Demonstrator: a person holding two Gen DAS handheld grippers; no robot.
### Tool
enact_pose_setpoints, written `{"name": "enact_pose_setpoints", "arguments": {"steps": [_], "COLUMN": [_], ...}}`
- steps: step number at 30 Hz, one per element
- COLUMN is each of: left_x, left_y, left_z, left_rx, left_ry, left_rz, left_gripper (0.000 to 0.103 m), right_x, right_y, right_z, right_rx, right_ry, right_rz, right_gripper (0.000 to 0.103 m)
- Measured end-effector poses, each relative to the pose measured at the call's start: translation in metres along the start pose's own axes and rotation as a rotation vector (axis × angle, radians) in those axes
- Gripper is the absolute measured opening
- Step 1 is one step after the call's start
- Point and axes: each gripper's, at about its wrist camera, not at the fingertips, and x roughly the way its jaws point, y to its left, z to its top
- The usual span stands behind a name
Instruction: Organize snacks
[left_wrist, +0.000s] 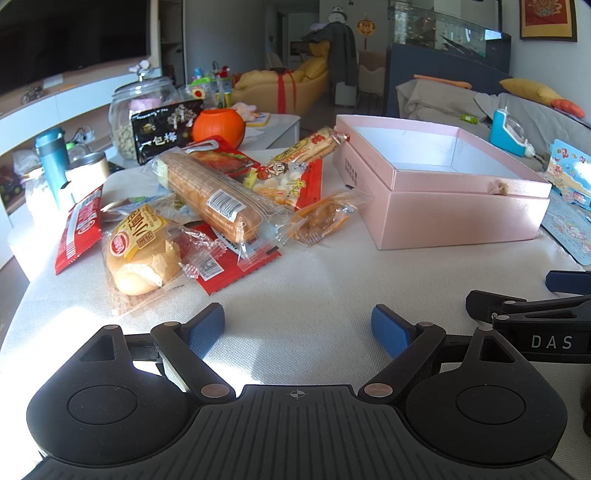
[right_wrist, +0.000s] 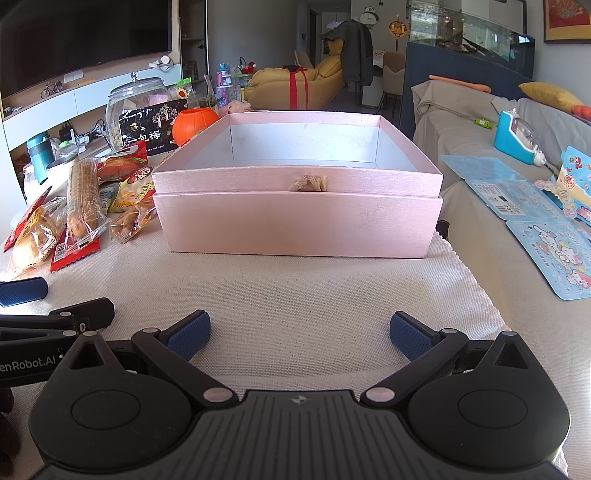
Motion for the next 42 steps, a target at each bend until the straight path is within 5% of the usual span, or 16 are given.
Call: {"name": "enact_pose_setpoints", "arguments": {"steps": [18,22,27,29,34,39,42], "left_x": [0.0,0.0,-0.006,-0.022,-0.047,0.025,0.059], "left_y": [0.0,0.0,0.008,0.027,0.102,0.209,0.241], "left_z": [0.0,0.0,0.007,0.018,0.055,0.083,0.084], "left_rx": [-0.001,-0.001,0.0,-0.015,-0.128,-0.395,-0.439], "left_ry": [0.0,-0.001,0.03,0.007,-0.134,0.013,0.067], "left_rz": [0.0,-0.005,-0.134,-0.175,-0.061,0.088,0.133], "left_gripper": [0.092,0.09,0.084,0.078,0.078,0.077,0.077], "right_x": [0.0,0.002,0.004,0.004,0.005,0.0,-0.007], "right_y": [0.0,-0.003,0.002,0.003,0.013,0.035,0.053], "right_z": [0.0,0.012,0.012,0.013,0.025,0.031,0.033], "right_rx": [0.001,0.012,0.002,-0.003,-0.076,-0.103,-0.153], "right_ry": [0.003,0.092,0.144,0.151,0.168,0.111,0.072], "right_rz": [0.003,0.032,0.0,-0.001,0.003,0.079,0.111], "right_gripper": [0.103,0.103,0.103,0.103,0.102,0.102,0.102]}}
